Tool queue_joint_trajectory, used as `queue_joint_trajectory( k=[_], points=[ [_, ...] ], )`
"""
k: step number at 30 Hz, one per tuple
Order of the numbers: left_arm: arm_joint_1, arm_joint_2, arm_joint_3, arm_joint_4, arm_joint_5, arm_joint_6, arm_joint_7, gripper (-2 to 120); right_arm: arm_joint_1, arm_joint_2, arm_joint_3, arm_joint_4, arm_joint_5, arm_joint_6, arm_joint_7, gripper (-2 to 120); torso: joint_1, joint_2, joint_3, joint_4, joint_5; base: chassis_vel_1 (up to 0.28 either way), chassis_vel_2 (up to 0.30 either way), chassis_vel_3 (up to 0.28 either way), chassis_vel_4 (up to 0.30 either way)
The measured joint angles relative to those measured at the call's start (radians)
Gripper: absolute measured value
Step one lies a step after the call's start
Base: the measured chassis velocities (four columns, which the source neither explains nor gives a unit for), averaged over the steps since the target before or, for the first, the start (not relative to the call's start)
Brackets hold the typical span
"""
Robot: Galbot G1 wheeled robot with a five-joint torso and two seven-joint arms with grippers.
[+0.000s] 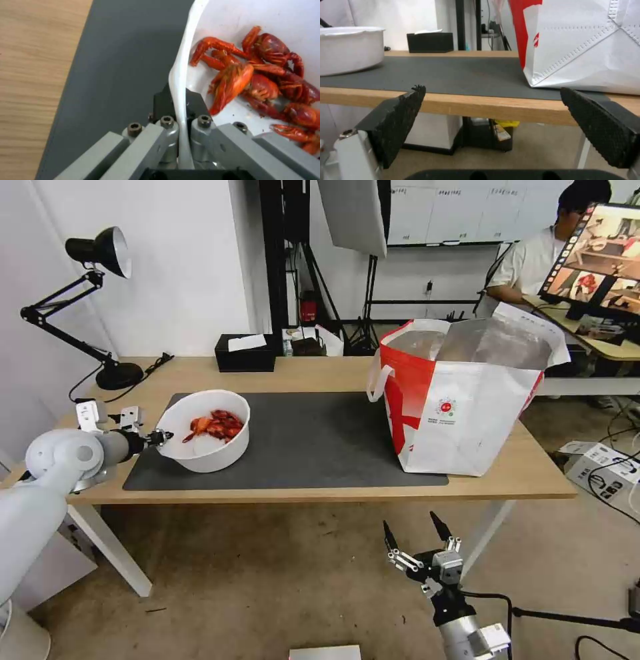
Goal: Pick up the trash from the table and place it into the takeout bag.
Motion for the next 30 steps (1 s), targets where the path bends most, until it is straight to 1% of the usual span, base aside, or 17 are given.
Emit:
queue_joint_trajectory(
  k=[2,8,11,15,17,18,20,21,22,23,24,25,26,27,28,29,30],
  points=[
    [-0.007,-0.009,-0.003,-0.005,-0.004,-0.001,0.016,0,0.0,0.0,0.0,0.0,0.0,0.0,0.0,100,0.0,0.0,0.0,0.0002,0.0,0.0,0.0,0.0,0.0],
    [-0.06,-0.026,0.024,-0.02,-0.01,-0.002,0.015,0,0.0,0.0,0.0,0.0,0.0,0.0,0.0,100,0.0,0.0,0.0,-0.0002,0.0001,0.0,0.0,0.0,0.0],
    [-0.088,-0.029,0.038,-0.027,-0.019,-0.005,0.013,0,0.0,0.0,0.0,0.0,0.0,0.0,0.0,100,0.0,0.0,0.0,0.0001,0.0001,0.0,0.0,0.0,0.0],
    [-0.145,-0.038,0.07,-0.05,-0.044,-0.011,0.007,0,0.0,0.0,0.0,0.0,0.0,0.0,0.0,100,0.0,0.0,0.0,0.0001,0.0001,0.0,0.0,0.0,0.0],
    [-0.209,-0.049,0.113,-0.075,-0.074,-0.015,-0.002,0,0.0,0.0,0.0,0.0,0.0,0.0,0.0,100,0.0,0.0,0.0,0.0001,0.0004,0.0,0.0,0.0,0.0],
    [-0.209,-0.049,0.113,-0.075,-0.074,-0.015,-0.002,0,0.0,0.0,0.0,0.0,0.0,0.0,0.0,100,0.0,0.0,0.0,0.0001,0.0004,0.0,0.0,0.0,0.0],
    [-0.391,-0.106,0.231,-0.07,-0.126,-0.016,-0.037,0,0.0,0.0,0.0,0.0,0.0,0.0,0.0,100,0.0,0.0,0.0,0.0,0.0002,0.0,0.0,0.0,0.0],
    [-0.391,-0.106,0.231,-0.07,-0.126,-0.016,-0.037,0,0.0,0.0,0.0,0.0,0.0,0.0,0.0,100,0.0,0.0,0.0,0.0,0.0002,0.0,0.0,0.0,0.0],
    [-0.448,-0.139,0.268,-0.066,-0.14,-0.016,-0.06,0,0.0,0.0,0.0,0.0,0.0,0.0,0.0,100,0.0,0.0,0.0,0.0,0.0006,0.0,0.0,0.0,0.0],
    [-0.473,-0.162,0.286,-0.062,-0.148,-0.016,-0.072,0,0.0,0.0,0.0,0.0,0.0,0.0,0.0,100,0.0,0.0,0.0,0.0003,0.0003,0.0,0.0,0.0,0.0],
    [-0.473,-0.162,0.286,-0.062,-0.148,-0.016,-0.072,0,0.0,0.0,0.0,0.0,0.0,0.0,0.0,100,0.0,0.0,0.0,0.0003,0.0003,0.0,0.0,0.0,0.0],
    [-0.521,-0.201,0.323,-0.047,-0.164,-0.016,-0.088,0,0.0,0.0,0.0,0.0,0.0,0.0,0.0,100,0.0,0.0,0.0,0.0001,0.0002,0.0,0.0,0.0,0.0],
    [-0.553,-0.224,0.349,-0.038,-0.176,-0.017,-0.097,0,0.0,0.0,0.0,0.0,0.0,0.0,0.0,100,0.0,0.0,0.0,-0.0001,0.0003,0.0,0.0,0.0,0.0],
    [-0.553,-0.224,0.349,-0.038,-0.176,-0.017,-0.097,0,0.0,0.0,0.0,0.0,0.0,0.0,0.0,100,0.0,0.0,0.0,-0.0001,0.0003,0.0,0.0,0.0,0.0],
    [-0.603,-0.252,0.387,-0.03,-0.196,-0.018,-0.115,0,0.0,0.0,0.0,0.0,0.0,0.0,0.0,100,0.0,0.0,0.0,-0.0005,0.0004,0.0,0.0,0.0,0.0],
    [-0.635,-0.273,0.405,-0.03,-0.208,-0.02,-0.126,0,0.0,0.0,0.0,0.0,0.0,0.0,0.0,100,0.0,0.0,0.0,-0.0004,0.0006,0.0,0.0,0.0,0.0],
    [-0.635,-0.273,0.405,-0.03,-0.208,-0.02,-0.126,0,0.0,0.0,0.0,0.0,0.0,0.0,0.0,100,0.0,0.0,0.0,-0.0004,0.0006,0.0,0.0,0.0,0.0]
  ],
)
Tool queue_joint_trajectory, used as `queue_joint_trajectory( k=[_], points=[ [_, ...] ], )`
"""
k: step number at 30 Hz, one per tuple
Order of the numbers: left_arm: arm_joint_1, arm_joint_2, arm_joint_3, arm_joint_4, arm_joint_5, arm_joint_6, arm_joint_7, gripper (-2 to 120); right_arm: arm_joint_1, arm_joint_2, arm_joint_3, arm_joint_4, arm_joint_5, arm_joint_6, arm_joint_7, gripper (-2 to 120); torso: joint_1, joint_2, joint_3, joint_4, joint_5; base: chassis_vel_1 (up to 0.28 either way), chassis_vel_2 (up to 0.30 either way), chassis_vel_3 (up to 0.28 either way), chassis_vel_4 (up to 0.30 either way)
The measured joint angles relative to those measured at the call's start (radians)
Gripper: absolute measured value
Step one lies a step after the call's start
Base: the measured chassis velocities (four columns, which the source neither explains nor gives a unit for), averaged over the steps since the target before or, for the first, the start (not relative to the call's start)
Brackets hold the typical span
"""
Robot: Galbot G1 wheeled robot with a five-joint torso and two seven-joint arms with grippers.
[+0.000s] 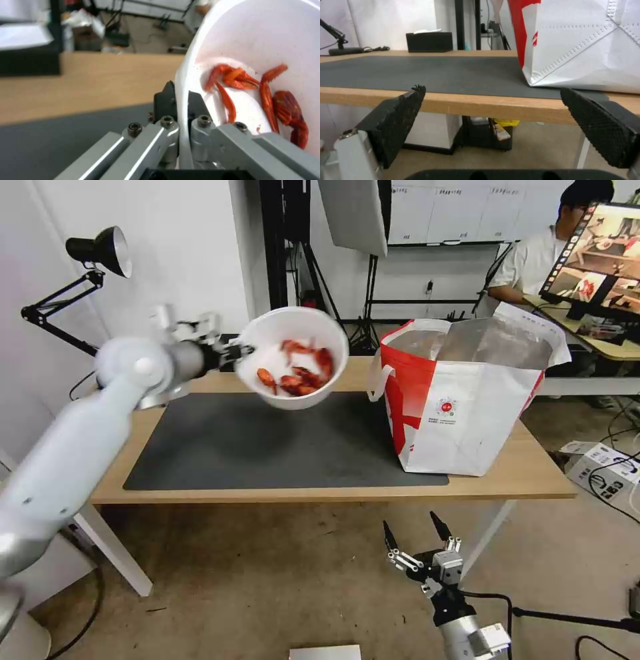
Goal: Pick up the trash from the table and place it into the takeout bag.
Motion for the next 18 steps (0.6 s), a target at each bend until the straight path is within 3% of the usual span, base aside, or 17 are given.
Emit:
queue_joint_trajectory(
  k=[6,18],
  points=[
    [-0.098,-0.085,0.05,0.019,-0.037,-0.004,-0.025,0,0.0,0.0,0.0,0.0,0.0,0.0,0.0,100,0.0,0.0,0.0,0.0003,-0.0001,0.0,0.0,0.0,0.0],
    [-0.22,-0.267,0.125,0.17,-0.035,-0.006,-0.047,0,0.0,0.0,0.0,0.0,0.0,0.0,0.0,100,0.0,0.0,0.0,0.0003,-0.0002,0.0,0.0,0.0,0.0]
  ],
)
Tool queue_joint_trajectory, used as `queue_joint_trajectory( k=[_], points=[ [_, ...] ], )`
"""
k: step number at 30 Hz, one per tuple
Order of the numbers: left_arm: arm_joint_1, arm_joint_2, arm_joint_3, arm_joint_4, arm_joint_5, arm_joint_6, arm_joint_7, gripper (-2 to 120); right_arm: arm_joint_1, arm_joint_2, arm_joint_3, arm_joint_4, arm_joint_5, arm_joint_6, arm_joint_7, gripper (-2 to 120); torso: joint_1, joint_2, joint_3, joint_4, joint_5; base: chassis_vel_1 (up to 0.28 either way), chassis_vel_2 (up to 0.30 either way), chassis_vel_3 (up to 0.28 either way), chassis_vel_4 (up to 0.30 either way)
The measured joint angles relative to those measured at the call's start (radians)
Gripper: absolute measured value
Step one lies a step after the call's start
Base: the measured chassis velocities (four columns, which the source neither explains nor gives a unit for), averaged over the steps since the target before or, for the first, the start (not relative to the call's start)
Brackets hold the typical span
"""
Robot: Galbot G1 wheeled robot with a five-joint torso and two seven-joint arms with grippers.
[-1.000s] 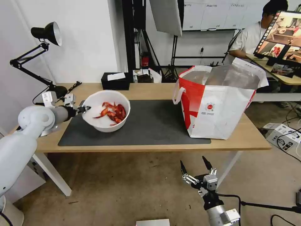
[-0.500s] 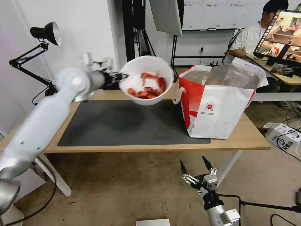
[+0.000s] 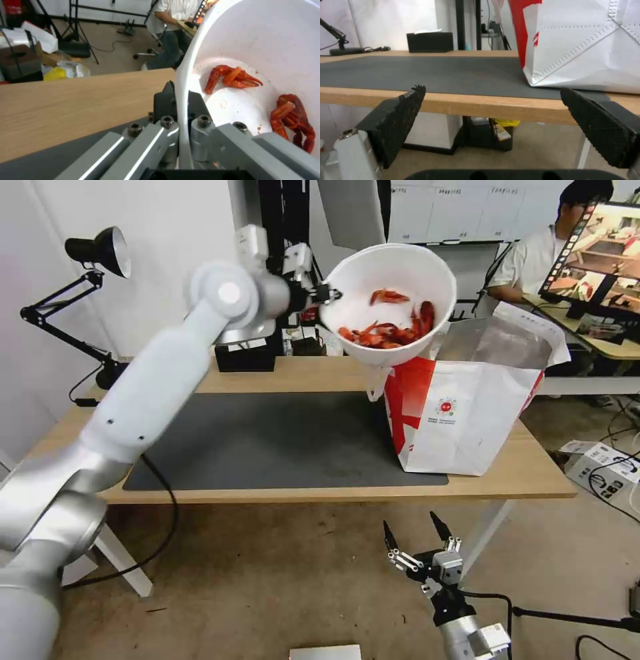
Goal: Pick up the trash from the table and place it into the takeout bag.
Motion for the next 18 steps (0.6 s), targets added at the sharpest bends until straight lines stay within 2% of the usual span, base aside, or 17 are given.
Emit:
queue_joint_trajectory(
  k=[2,3,8,18],
  points=[
    [-0.009,-0.05,0.009,0.045,0.021,-0.002,-0.004,0,0.0,0.0,0.0,0.0,0.0,0.0,0.0,100,0.0,0.0,0.0,0.0001,0.0,0.0,0.0,0.0,0.0],
    [-0.009,-0.05,0.009,0.045,0.021,-0.002,-0.004,0,0.0,0.0,0.0,0.0,0.0,0.0,0.0,100,0.0,0.0,0.0,0.0001,0.0,0.0,0.0,0.0,0.0],
    [-0.026,-0.133,0.008,0.131,0.042,-0.009,-0.002,0,0.0,0.0,0.0,0.0,0.0,0.0,0.0,100,0.0,0.0,0.0,0.0,-0.0001,0.0,0.0,0.0,0.0],
    [-0.047,-0.211,-0.015,0.194,0.052,-0.015,-0.001,0,0.0,0.0,0.0,0.0,0.0,0.0,0.0,100,0.0,0.0,0.0,0.0001,-0.0001,0.0,0.0,0.0,0.0]
  ],
)
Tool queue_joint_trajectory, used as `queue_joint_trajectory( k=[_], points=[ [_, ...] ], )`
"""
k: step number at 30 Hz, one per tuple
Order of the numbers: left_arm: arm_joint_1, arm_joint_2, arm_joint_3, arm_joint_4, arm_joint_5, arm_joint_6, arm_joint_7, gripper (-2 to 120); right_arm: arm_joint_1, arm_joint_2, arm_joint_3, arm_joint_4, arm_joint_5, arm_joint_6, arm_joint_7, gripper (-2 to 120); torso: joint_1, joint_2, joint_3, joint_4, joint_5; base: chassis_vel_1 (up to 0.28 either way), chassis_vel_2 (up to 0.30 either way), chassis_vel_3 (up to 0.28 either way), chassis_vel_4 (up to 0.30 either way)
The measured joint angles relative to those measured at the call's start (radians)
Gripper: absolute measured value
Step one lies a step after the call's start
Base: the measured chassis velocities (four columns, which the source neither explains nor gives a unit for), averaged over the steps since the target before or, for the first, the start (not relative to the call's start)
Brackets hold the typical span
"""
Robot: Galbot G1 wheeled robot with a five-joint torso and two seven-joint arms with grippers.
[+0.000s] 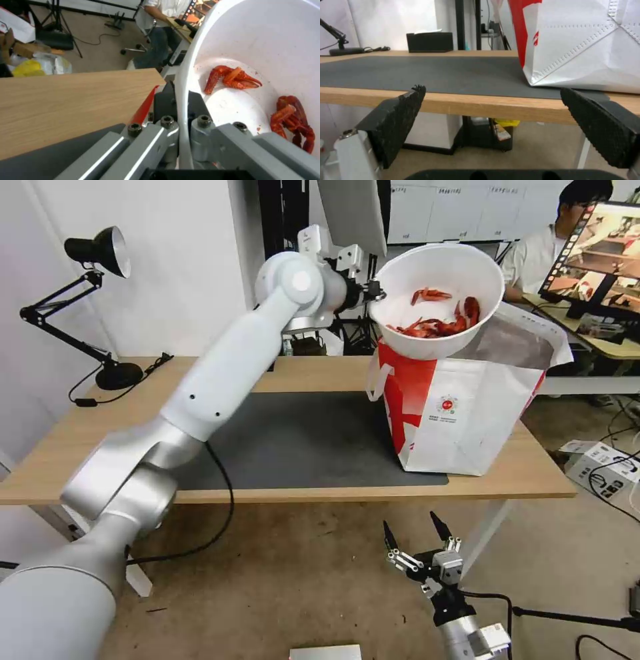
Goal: Pick up the trash from the table and place it into the takeout bag.
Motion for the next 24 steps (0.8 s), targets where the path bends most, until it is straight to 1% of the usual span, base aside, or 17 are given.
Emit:
queue_joint_trajectory(
  k=[6,9,10,12,14,17,22,24],
  points=[
    [-0.016,-0.027,-0.003,0.025,0.001,0.0,0.0,0,0.0,0.0,0.0,0.0,0.0,0.0,0.0,100,0.0,0.0,0.0,0.0002,-0.0002,0.0,0.0,0.0,0.0],
    [-0.037,-0.082,-0.003,0.069,0.017,-0.001,0.0,0,0.0,0.0,0.0,0.0,0.0,0.0,0.0,100,0.0,0.0,0.0,0.0001,-0.0001,0.0,0.0,0.0,0.0],
    [-0.037,-0.082,-0.003,0.069,0.017,-0.001,0.0,0,0.0,0.0,0.0,0.0,0.0,0.0,0.0,100,0.0,0.0,0.0,0.0001,-0.0001,0.0,0.0,0.0,0.0],
    [-0.047,-0.12,-0.004,0.103,0.032,-0.004,0.003,0,0.0,0.0,0.0,0.0,0.0,0.0,0.0,100,0.0,0.0,0.0,-0.0002,0.0,0.0,0.0,0.0,0.0],
    [-0.051,-0.132,-0.004,0.118,0.04,-0.007,0.005,0,0.0,0.0,0.0,0.0,0.0,0.0,0.0,100,0.0,0.0,0.0,-0.0002,0.0001,0.0,0.0,0.0,0.0],
    [-0.059,-0.172,-0.006,0.17,0.066,-0.016,0.01,0,0.0,0.0,0.0,0.0,0.0,0.0,0.0,100,0.0,0.0,0.0,0.0,0.0,0.0,0.0,0.0,0.0],
    [-0.061,-0.189,0.003,0.199,0.099,-0.036,0.014,0,0.0,0.0,0.0,0.0,0.0,0.0,0.0,100,0.0,0.0,0.0,-0.0002,0.0001,0.0,0.0,0.0,0.0],
    [-0.056,-0.189,0.026,0.211,0.157,-0.061,0.027,0,0.0,0.0,0.0,0.0,0.0,0.0,0.0,100,0.0,0.0,0.0,0.0002,-0.0001,0.0,0.0,0.0,0.0]
  ],
)
